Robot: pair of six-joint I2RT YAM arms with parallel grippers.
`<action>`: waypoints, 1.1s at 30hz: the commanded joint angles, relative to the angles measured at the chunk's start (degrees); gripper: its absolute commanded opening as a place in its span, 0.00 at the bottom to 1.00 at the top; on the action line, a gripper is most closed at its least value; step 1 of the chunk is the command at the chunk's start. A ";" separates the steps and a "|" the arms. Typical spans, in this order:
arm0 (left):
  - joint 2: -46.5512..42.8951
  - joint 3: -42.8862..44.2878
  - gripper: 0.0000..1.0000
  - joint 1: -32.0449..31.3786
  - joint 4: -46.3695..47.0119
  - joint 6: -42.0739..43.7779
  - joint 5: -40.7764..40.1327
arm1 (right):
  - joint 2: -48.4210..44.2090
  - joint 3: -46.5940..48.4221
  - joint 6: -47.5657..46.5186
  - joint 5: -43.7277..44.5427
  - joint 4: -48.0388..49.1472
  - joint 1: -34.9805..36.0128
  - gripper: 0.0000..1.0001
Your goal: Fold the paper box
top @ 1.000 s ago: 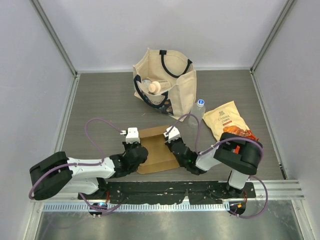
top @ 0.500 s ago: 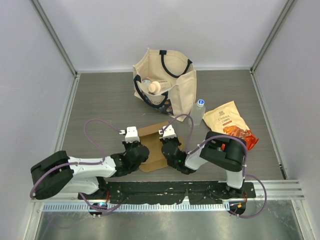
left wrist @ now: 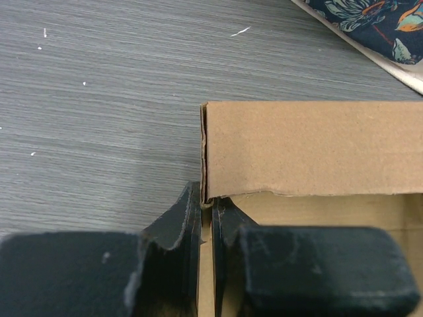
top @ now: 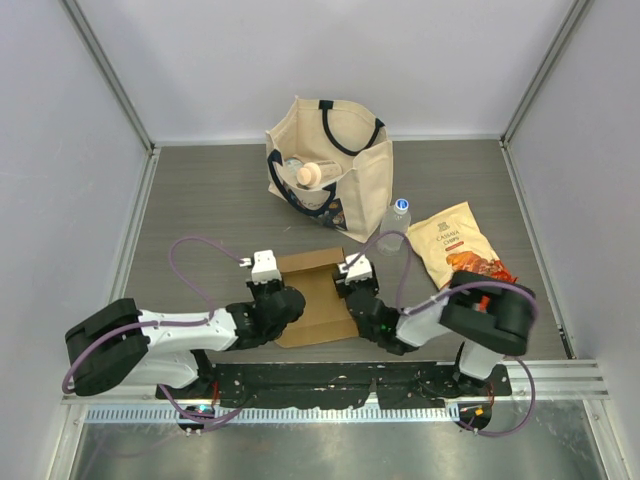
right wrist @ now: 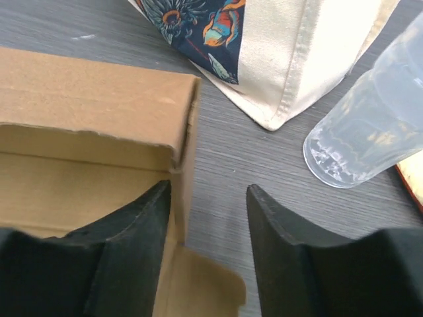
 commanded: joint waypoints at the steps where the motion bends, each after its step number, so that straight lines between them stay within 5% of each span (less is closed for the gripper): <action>1: 0.34 2.44 0.00 -0.32 -1.23 -3.21 -3.49 | -13.63 -4.55 12.48 -9.24 -10.01 -0.85 0.60; 10: 0.78 3.32 0.00 -0.50 -2.73 -3.21 -3.40 | -29.82 -7.55 14.28 -17.15 -24.30 -0.93 0.62; 13: 0.26 3.58 0.00 -0.50 -3.78 -3.21 -3.23 | -34.02 -5.27 22.14 -16.36 -34.82 -1.80 0.63; 17: -1.14 3.32 0.00 -0.50 -5.19 -4.27 -2.88 | -41.41 -2.27 34.97 -27.42 -55.03 -8.92 0.67; 19: -1.67 2.97 0.00 -0.50 -5.45 -4.35 -2.79 | -47.54 -3.24 37.12 -41.63 -60.85 -16.01 0.67; 22: -3.17 2.53 0.00 -0.50 -6.15 -4.97 -2.79 | -52.93 -6.66 39.41 -57.89 -59.65 -20.43 0.68; 33: -8.27 1.74 0.00 -0.50 -10.28 -7.69 -0.24 | -44.17 -12.12 41.52 -71.83 -43.12 -25.81 0.63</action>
